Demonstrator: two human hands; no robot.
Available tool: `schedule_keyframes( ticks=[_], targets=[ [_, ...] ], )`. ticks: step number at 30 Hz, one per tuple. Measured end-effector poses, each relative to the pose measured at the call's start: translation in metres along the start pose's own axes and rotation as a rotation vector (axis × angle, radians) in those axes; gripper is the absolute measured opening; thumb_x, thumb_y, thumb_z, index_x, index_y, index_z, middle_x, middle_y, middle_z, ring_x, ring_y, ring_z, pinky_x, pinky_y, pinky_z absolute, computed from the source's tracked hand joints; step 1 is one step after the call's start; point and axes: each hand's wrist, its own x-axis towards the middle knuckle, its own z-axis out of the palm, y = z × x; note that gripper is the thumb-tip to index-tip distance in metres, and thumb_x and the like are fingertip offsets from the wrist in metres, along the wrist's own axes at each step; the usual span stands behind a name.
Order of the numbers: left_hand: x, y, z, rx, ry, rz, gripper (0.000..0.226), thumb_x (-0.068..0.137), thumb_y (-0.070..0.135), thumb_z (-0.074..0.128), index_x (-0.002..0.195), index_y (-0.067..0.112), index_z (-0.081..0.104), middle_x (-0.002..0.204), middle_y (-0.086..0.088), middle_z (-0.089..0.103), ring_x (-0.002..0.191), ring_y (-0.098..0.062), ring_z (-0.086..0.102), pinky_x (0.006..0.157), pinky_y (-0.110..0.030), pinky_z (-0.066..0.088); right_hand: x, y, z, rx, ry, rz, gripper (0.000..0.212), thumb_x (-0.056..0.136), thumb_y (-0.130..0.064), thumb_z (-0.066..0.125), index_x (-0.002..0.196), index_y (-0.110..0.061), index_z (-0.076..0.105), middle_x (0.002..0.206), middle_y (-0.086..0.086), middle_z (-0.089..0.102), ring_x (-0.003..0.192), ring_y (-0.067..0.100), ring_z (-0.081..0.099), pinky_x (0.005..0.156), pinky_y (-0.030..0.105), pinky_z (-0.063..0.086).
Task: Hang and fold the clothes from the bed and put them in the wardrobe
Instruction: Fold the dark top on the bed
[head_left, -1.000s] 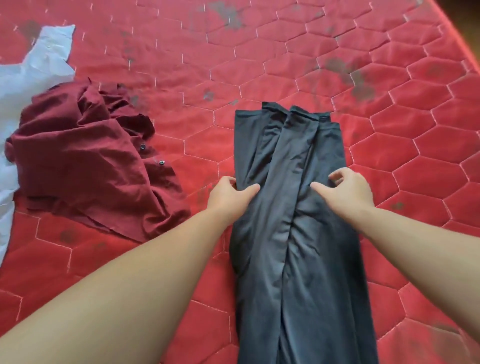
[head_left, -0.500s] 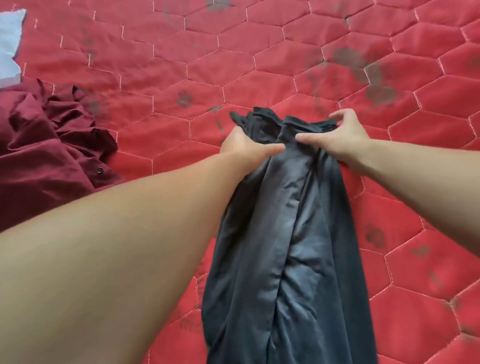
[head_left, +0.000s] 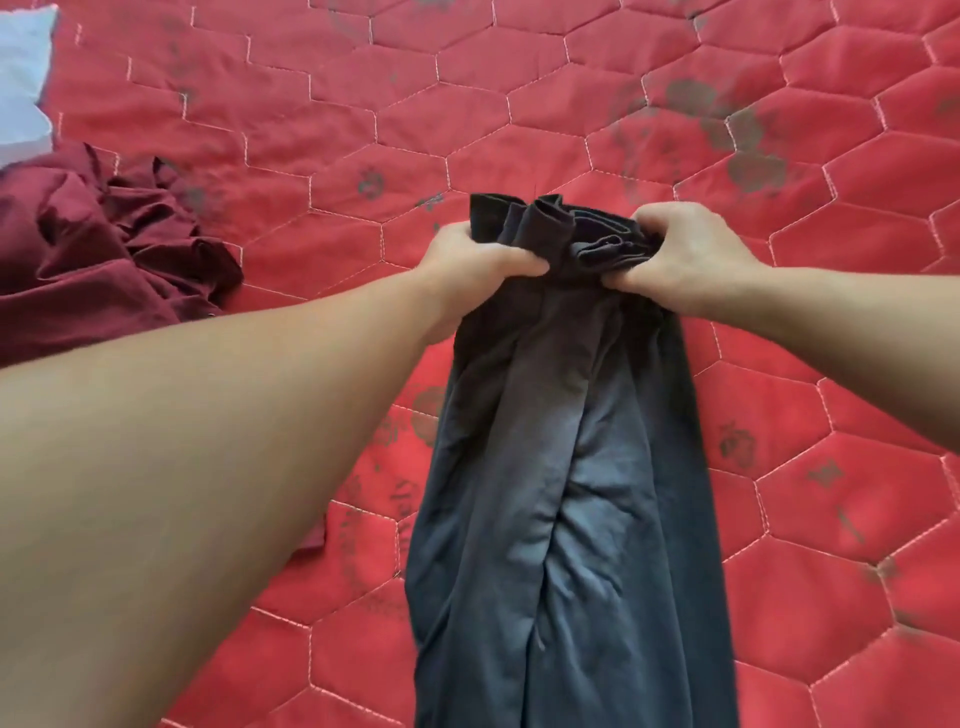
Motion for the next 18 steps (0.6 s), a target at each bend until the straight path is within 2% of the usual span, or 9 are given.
schedule_keyframes(
  ticks=[2,4,6,9,11,12,14,18],
  targets=[
    [-0.012,0.01,-0.003,-0.003,0.017,0.073,0.025,0.071,-0.001,0.078,0.091,0.013,0.072,0.085,-0.001,0.073,0.071,-0.009,0.071,0.065,-0.021,0.055,-0.01,-0.004,-0.005,-0.029,0.059,-0.061,0.022,0.074,-0.026,0.074,0.091,-0.016,0.064,0.087,0.002,0.065,0.086,0.023,0.059,0.071,0.03,0.04],
    [-0.027,0.02,-0.006,0.107,0.056,0.165,0.024,0.069,0.001,0.079,0.08,0.02,0.071,0.077,0.005,0.071,0.064,-0.002,0.067,0.064,-0.018,0.055,-0.02,-0.005,-0.012,-0.052,0.112,-0.114,0.018,0.077,-0.025,0.071,0.092,-0.017,0.066,0.087,0.002,0.065,0.087,0.025,0.059,0.074,0.032,0.044],
    [-0.044,0.025,-0.01,0.236,0.053,0.265,0.021,0.068,0.005,0.079,0.072,0.024,0.071,0.07,0.009,0.069,0.063,-0.003,0.063,0.065,-0.019,0.053,-0.035,-0.005,-0.018,-0.102,0.181,-0.191,0.009,0.078,-0.024,0.068,0.083,-0.018,0.062,0.082,0.004,0.061,0.085,0.029,0.058,0.072,0.035,0.045],
    [-0.076,0.016,-0.014,0.48,0.081,0.455,0.011,0.069,0.013,0.073,0.071,0.022,0.068,0.067,0.008,0.063,0.063,-0.007,0.055,0.062,-0.023,0.047,-0.071,-0.003,-0.02,-0.179,0.239,-0.333,0.013,0.076,-0.023,0.066,0.086,-0.015,0.063,0.084,0.008,0.063,0.083,0.035,0.058,0.07,0.043,0.049],
    [-0.108,-0.005,-0.015,0.696,0.106,0.625,0.013,0.068,0.013,0.066,0.079,0.02,0.069,0.07,0.01,0.06,0.069,-0.013,0.059,0.066,-0.028,0.05,-0.106,-0.003,-0.017,-0.244,0.204,-0.41,0.015,0.072,-0.019,0.066,0.084,-0.013,0.06,0.081,0.008,0.06,0.077,0.036,0.058,0.064,0.043,0.049],
    [-0.126,-0.019,-0.015,0.774,0.067,0.667,0.018,0.066,0.014,0.062,0.082,0.019,0.068,0.072,0.011,0.058,0.072,-0.018,0.06,0.066,-0.031,0.05,-0.126,-0.002,-0.014,-0.283,0.176,-0.441,0.017,0.068,-0.014,0.068,0.082,-0.012,0.059,0.078,0.007,0.059,0.073,0.037,0.058,0.06,0.041,0.048],
    [-0.16,-0.05,-0.016,0.91,-0.059,0.678,0.025,0.063,0.016,0.057,0.086,0.02,0.065,0.077,0.012,0.056,0.078,-0.026,0.062,0.064,-0.033,0.049,-0.168,0.005,-0.002,-0.373,0.107,-0.478,0.026,0.058,-0.005,0.072,0.08,-0.01,0.059,0.074,0.007,0.059,0.064,0.036,0.059,0.054,0.035,0.044],
    [-0.206,-0.104,-0.014,1.179,-0.243,0.656,0.03,0.069,0.013,0.061,0.098,0.021,0.061,0.093,0.005,0.064,0.091,-0.028,0.062,0.064,-0.03,0.041,-0.242,0.018,0.036,-0.477,-0.055,-0.42,0.031,0.052,-0.008,0.076,0.074,-0.013,0.054,0.068,0.004,0.058,0.054,0.032,0.06,0.045,0.03,0.037]
  ],
)
